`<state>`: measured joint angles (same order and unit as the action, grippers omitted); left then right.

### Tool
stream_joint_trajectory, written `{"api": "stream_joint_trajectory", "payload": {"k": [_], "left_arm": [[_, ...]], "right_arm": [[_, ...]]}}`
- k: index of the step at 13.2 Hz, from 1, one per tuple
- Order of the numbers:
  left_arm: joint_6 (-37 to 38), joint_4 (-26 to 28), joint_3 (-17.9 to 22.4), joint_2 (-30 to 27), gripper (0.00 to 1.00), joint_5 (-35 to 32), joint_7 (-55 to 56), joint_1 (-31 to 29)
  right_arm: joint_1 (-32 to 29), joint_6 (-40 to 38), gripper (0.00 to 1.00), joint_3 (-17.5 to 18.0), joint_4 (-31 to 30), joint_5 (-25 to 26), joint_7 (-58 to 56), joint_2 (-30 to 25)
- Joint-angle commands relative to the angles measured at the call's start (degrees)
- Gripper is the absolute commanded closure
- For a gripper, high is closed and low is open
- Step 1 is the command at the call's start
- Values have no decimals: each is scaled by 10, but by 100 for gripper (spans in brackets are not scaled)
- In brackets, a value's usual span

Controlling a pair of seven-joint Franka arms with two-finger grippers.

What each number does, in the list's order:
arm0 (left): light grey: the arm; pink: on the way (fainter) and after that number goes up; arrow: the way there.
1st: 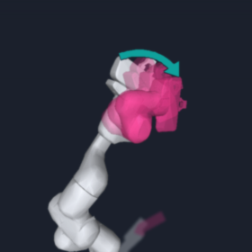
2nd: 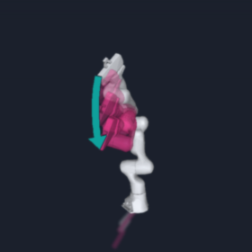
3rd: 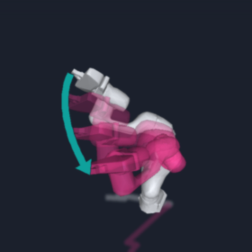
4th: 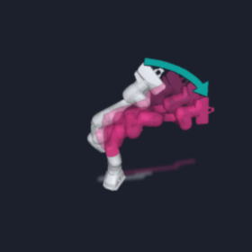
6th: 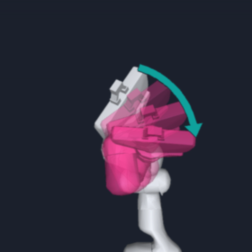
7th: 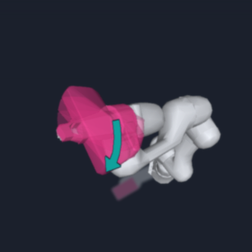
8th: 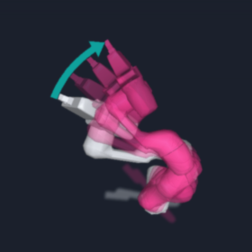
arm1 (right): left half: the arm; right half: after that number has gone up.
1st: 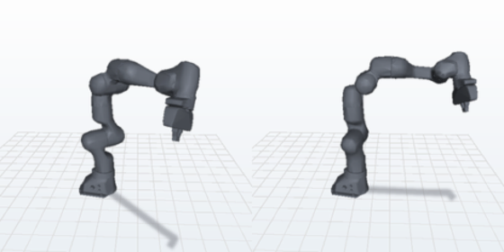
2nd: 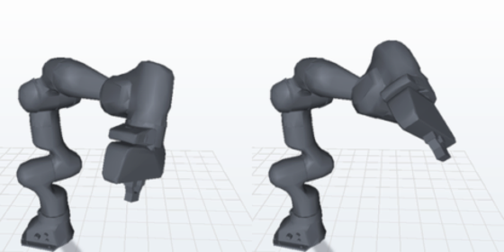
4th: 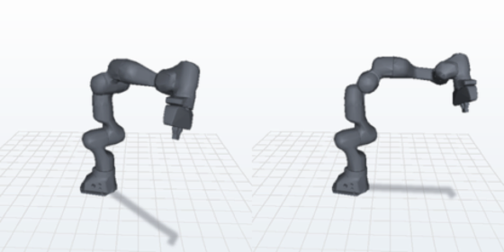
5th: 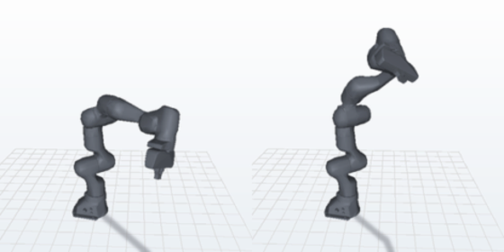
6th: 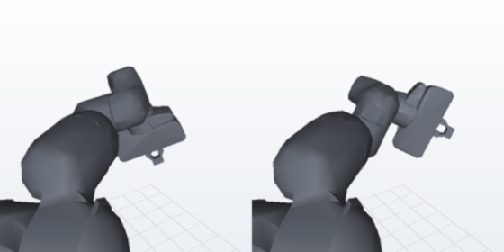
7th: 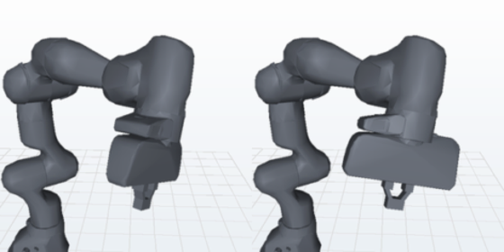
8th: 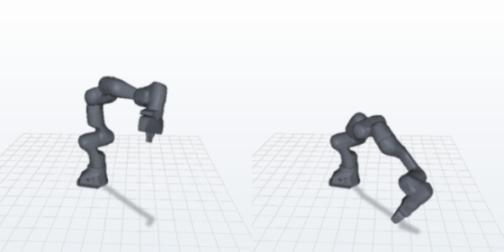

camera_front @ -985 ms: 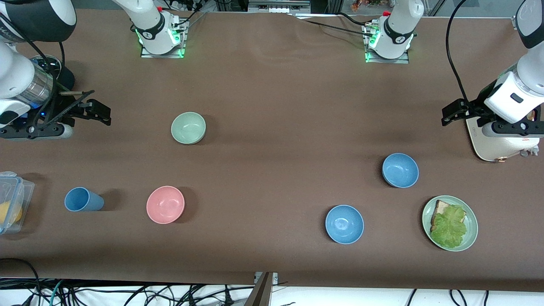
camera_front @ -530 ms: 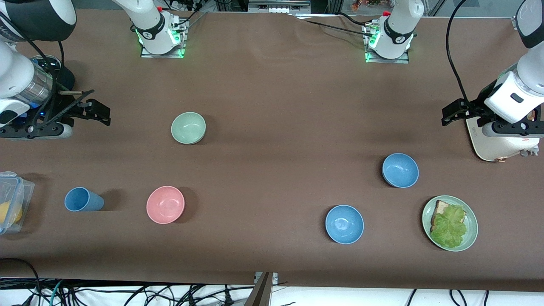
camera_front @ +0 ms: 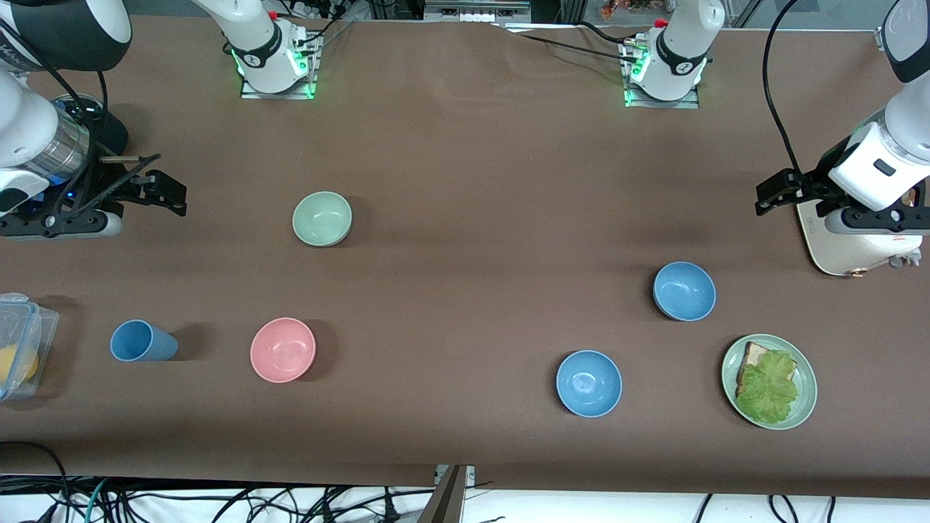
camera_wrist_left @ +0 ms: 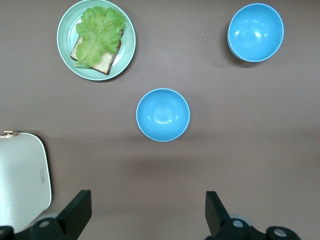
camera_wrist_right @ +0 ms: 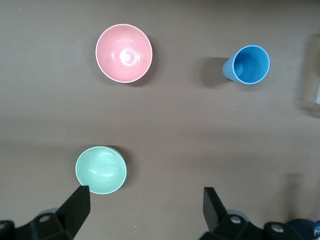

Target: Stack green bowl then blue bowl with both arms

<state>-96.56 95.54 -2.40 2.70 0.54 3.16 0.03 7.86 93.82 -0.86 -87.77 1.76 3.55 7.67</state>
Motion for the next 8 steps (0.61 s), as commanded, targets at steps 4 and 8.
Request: {"api": "stream_joint_trajectory", "payload": {"k": [4, 8], "left_arm": [[7, -16, -2, 7, 0, -15, 7, -1], [12, -21, -2, 7, 0, -14, 8, -3]], "right_arm": [[-3, 2, 0, 2, 1, 9, 0, -4], [-3, 2, 0, 2, 1, 9, 0, -4]]}}
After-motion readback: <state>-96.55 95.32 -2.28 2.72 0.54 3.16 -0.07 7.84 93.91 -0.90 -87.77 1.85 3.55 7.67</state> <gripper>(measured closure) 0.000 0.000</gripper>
